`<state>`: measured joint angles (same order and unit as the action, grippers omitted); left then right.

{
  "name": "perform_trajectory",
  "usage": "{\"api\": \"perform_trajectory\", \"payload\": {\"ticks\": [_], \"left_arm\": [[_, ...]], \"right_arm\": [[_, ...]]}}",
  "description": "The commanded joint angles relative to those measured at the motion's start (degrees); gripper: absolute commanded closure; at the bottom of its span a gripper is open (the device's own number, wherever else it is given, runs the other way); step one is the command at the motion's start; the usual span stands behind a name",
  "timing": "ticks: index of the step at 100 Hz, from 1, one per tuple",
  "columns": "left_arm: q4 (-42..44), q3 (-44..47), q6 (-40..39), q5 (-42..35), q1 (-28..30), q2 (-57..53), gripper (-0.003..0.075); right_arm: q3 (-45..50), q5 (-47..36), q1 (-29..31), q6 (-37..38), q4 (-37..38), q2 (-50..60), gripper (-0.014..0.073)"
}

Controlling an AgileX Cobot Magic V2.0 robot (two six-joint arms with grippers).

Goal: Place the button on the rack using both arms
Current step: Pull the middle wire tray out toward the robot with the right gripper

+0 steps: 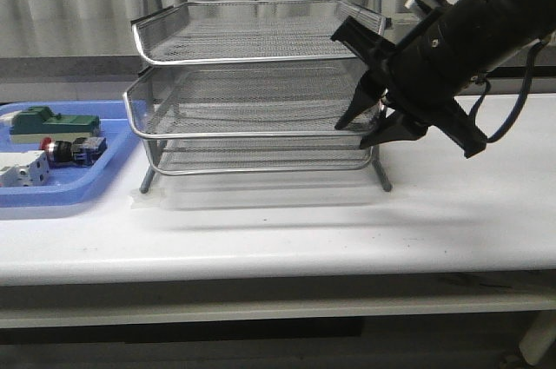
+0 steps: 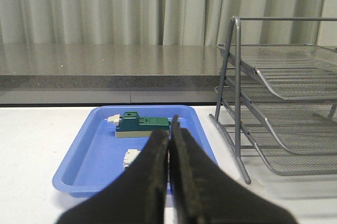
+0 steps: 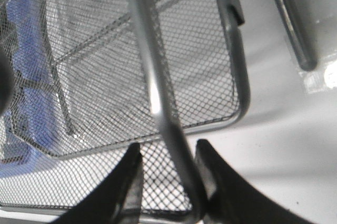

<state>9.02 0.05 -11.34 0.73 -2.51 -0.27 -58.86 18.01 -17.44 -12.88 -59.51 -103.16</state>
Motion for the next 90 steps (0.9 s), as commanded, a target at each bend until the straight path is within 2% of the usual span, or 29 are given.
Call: {"api": "perform_trajectory", "payload": {"ticks": [1,50,90], "left_arm": [[-0.07,2.66,-0.45,-4.36,0.19,-1.94,0.0716],[-0.07,2.66,-0.45,-4.36,0.19,-1.94,0.0716],[-0.07,2.66,-0.45,-4.36,0.19,-1.94,0.0716]], "right_arm": [[3.42,0.37,-1.41,-2.11,5.56,1.83,0.051],[17.05,-4.47,-8.39,-2.11,5.56,10.18,0.051],[21.33,-5.67,-8.93,-2.06,5.5,16.68,0.0498]]}}
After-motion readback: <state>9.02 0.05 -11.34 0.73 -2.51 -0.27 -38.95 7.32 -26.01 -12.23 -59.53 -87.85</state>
